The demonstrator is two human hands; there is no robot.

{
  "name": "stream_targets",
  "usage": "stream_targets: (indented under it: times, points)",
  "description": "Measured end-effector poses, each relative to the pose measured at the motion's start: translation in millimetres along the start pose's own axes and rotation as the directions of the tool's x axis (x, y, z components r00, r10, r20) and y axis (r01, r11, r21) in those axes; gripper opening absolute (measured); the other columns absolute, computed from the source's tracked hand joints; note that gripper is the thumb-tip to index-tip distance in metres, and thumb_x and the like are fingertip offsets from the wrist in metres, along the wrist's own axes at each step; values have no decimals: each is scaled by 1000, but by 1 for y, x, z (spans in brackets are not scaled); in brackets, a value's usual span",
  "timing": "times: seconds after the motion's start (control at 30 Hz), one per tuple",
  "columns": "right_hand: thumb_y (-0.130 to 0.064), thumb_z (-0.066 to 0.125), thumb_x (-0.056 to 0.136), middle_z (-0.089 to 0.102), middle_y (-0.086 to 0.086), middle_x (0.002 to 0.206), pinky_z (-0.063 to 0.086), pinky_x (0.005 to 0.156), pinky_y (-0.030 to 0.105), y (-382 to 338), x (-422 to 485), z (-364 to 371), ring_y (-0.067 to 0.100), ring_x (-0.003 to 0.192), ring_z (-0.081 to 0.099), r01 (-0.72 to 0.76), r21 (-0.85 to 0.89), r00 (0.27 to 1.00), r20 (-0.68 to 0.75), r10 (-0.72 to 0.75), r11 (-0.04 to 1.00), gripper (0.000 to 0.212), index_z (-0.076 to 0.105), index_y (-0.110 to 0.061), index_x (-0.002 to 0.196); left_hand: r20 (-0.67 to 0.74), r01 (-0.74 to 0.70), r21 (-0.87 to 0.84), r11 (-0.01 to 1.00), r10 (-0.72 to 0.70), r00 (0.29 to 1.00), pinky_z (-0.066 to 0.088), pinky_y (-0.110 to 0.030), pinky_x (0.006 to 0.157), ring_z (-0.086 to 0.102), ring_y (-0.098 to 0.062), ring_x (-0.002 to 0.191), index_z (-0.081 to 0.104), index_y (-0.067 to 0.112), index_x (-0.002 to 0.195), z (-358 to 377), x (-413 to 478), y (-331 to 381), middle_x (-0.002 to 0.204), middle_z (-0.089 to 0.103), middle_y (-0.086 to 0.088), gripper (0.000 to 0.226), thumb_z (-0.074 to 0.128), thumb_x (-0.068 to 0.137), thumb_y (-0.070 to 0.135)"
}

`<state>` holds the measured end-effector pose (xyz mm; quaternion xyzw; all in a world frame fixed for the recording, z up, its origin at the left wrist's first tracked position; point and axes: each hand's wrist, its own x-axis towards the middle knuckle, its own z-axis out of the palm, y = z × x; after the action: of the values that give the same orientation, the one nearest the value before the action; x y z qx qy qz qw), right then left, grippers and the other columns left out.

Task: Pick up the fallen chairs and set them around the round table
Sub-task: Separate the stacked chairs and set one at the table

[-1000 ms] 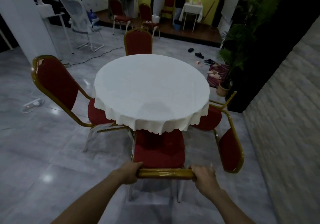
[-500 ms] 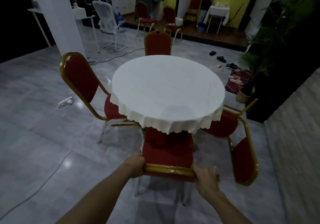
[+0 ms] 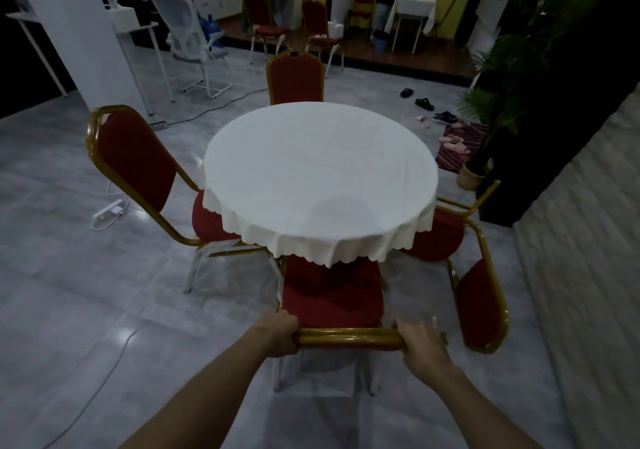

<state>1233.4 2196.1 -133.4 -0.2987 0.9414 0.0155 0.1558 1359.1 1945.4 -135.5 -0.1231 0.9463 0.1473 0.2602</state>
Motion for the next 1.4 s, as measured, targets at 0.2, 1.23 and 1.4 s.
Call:
stream_targets:
  times: [0.2, 1.23, 1.4]
  points:
    - [2, 48, 87, 60, 0, 121, 4, 121, 48, -2, -2, -2, 20, 124, 50, -35, 25, 999, -4, 35, 999, 41, 53, -23, 118, 84, -44, 24, 999, 42, 996, 52, -36, 87, 63, -28, 104, 65, 7, 108, 0, 9, -4, 114, 65, -15, 27, 58, 85, 20]
    - [10, 52, 80, 71, 6, 103, 25, 118, 47, 9, 1, -2, 28, 105, 62, -12, 33, 996, -92, 15, 999, 39, 60, -15, 109, 38, -44, -59, 997, 46, 998, 50, -34, 89, 61, -27, 108, 63, 10, 113, 5, 15, 0, 119, 63, -13, 29, 59, 86, 21]
    - [7, 48, 85, 68, 5, 112, 24, 118, 44, 8, 2, -6, 25, 111, 58, -14, -39, 997, -73, 11, 999, 40, 56, -16, 117, 97, -13, -49, 999, 17, 995, 48, -33, 90, 58, -27, 112, 60, 10, 118, 4, 20, 2, 124, 59, -13, 32, 58, 87, 20]
